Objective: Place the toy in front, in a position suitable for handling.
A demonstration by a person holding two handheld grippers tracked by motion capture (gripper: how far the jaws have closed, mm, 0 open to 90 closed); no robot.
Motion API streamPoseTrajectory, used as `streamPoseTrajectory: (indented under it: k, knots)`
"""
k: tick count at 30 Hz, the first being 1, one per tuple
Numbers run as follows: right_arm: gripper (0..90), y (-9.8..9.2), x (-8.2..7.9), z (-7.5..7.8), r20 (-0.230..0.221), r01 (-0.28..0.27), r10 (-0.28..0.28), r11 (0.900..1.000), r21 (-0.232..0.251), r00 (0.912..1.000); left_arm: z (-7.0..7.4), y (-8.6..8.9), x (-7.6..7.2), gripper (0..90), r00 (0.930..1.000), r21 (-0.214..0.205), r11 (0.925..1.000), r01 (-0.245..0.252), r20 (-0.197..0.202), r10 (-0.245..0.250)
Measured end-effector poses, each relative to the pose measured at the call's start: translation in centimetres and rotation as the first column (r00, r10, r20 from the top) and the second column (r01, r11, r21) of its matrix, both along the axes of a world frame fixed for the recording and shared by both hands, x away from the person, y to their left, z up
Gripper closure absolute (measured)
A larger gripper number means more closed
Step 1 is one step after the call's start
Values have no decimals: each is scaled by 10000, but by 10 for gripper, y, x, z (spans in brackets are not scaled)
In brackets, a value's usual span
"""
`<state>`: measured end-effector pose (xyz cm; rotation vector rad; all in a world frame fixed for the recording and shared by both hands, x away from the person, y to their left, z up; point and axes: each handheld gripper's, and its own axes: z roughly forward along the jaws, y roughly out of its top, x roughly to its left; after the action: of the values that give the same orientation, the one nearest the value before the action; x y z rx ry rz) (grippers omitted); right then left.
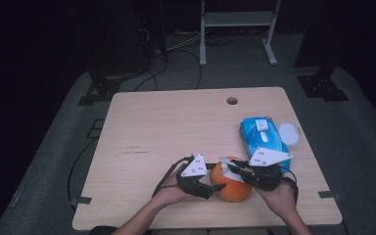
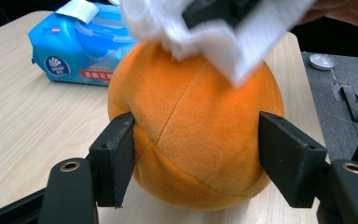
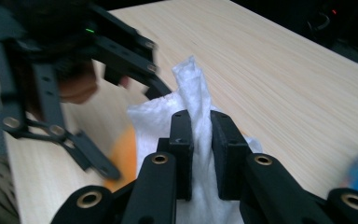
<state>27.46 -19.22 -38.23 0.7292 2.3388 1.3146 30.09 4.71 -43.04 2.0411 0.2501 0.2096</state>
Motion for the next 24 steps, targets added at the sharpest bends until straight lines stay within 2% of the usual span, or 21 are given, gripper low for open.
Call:
streamPoseTrajectory:
  k: [3,5,8,11,13,16,20,24]
  knots:
    - [789,-11,4,-4,-271,261,-259,9996,89,9993,-1,2,2,298,9999,-54,10000,0,-169,-1]
    - [789,-13,6,-6,-404,212,-205,9996,177,9990,0,1,4,241,9986,-151,9999,-9,-531,1]
    - [789,-9,4,-7,-409,158,-153,9998,126,9990,2,3,8,166,9931,-409,9992,-43,-1171,-5]
    - [788,0,1,-7,-544,-194,206,9995,229,9983,2,3,11,154,9873,-469,9987,-209,-1582,132]
    - [788,9,-3,-7,-608,-503,520,9983,294,9968,0,3,10,197,9897,-243,9994,-243,-1415,207]
    - [787,20,-7,-6,-265,-603,599,9980,-175,9979,-2,6,8,274,9948,-101,9998,-163,-1011,152]
    - [788,11,-3,-4,-200,-355,352,9993,-128,9992,-2,7,7,310,9964,-38,9999,-113,-837,110]
    - [788,-7,5,-8,-326,183,-188,9997,-145,9993,-4,10,8,310,9956,-32,10000,-61,-940,58]
